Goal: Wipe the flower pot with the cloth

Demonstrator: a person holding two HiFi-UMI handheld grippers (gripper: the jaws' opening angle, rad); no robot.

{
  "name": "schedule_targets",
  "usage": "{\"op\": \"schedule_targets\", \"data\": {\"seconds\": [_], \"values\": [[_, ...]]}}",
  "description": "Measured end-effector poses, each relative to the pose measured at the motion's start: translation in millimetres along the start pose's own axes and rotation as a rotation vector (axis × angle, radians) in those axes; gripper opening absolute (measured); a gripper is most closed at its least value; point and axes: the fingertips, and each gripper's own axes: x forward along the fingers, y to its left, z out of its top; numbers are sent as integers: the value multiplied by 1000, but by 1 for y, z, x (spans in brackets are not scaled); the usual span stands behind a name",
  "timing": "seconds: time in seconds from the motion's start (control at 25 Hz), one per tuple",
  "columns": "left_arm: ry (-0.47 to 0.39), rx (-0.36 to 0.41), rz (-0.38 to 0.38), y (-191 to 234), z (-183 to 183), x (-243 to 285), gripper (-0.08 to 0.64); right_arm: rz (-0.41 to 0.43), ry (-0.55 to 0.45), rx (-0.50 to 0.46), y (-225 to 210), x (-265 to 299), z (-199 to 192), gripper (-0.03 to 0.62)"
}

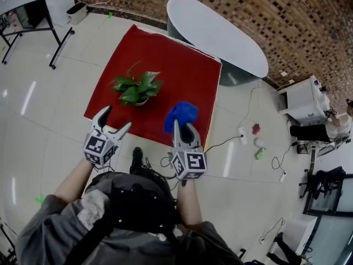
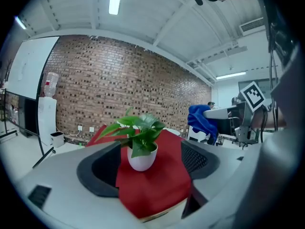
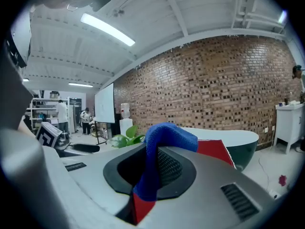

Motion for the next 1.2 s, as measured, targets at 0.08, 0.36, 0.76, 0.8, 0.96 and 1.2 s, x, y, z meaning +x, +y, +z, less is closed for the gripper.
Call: {"op": "schedule_targets", "data": {"seconds": [0.08,0.36,0.76,0.8,0.96,1.2], "values": [[25,4,20,3,-11,23,424,21,25,12,-13,18,-9,58],[48,-14,69,14,-38,87,449,123,97,55,-40,73,-44,58],[131,22,94,31,-67,149,451,391,231,174,-31,164,-91,58],[141,45,97,32,-70,152,451,411,245,188,-28,170,-96,57],[172,61,101,42,-58,161,450,455,294,229,-14,188,-97,57],[158,55,51,58,-41,168,439,430,312,258,9,207,-97,57]]}}
